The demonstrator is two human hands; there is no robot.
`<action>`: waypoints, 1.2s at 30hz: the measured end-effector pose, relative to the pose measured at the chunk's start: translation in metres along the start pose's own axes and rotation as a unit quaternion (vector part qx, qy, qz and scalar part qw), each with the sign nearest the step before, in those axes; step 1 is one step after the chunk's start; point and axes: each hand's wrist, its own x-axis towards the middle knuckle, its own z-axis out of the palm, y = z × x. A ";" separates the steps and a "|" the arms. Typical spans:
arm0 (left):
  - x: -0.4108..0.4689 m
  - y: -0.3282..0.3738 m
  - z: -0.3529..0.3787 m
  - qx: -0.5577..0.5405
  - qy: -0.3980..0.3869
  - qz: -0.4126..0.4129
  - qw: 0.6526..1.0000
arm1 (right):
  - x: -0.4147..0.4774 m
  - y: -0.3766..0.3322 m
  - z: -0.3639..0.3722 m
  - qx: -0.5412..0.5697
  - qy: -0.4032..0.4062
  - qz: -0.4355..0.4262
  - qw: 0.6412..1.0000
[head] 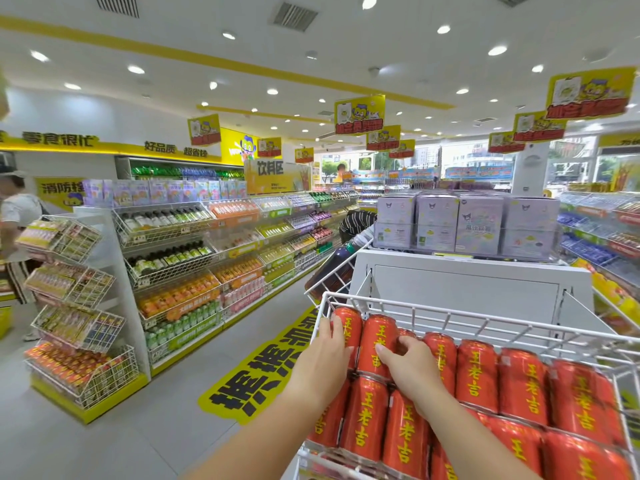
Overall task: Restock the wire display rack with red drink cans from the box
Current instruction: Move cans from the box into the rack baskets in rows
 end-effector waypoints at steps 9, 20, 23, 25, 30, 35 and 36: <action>-0.004 -0.016 -0.007 0.183 0.051 0.071 0.979 | -0.002 -0.001 0.002 -0.023 -0.006 -0.011 1.000; -0.007 -0.022 -0.006 0.106 -0.020 0.019 0.994 | -0.012 -0.015 0.000 -0.101 -0.010 -0.065 0.993; -0.010 -0.021 -0.006 0.086 -0.026 0.022 0.996 | -0.011 -0.018 -0.001 -0.128 -0.025 -0.080 0.988; -0.014 -0.019 -0.006 0.067 -0.026 0.021 0.997 | -0.009 -0.020 -0.003 -0.149 -0.035 -0.071 0.986; -0.027 -0.009 -0.011 0.054 -0.029 0.018 0.998 | -0.006 -0.022 -0.004 -0.186 -0.061 -0.048 0.980; -0.038 -0.010 -0.016 0.062 -0.054 0.013 0.997 | -0.007 -0.024 -0.007 -0.208 -0.061 -0.046 0.975; -0.040 -0.010 -0.018 0.060 -0.051 0.009 0.997 | -0.007 -0.024 -0.008 -0.212 -0.061 -0.049 0.974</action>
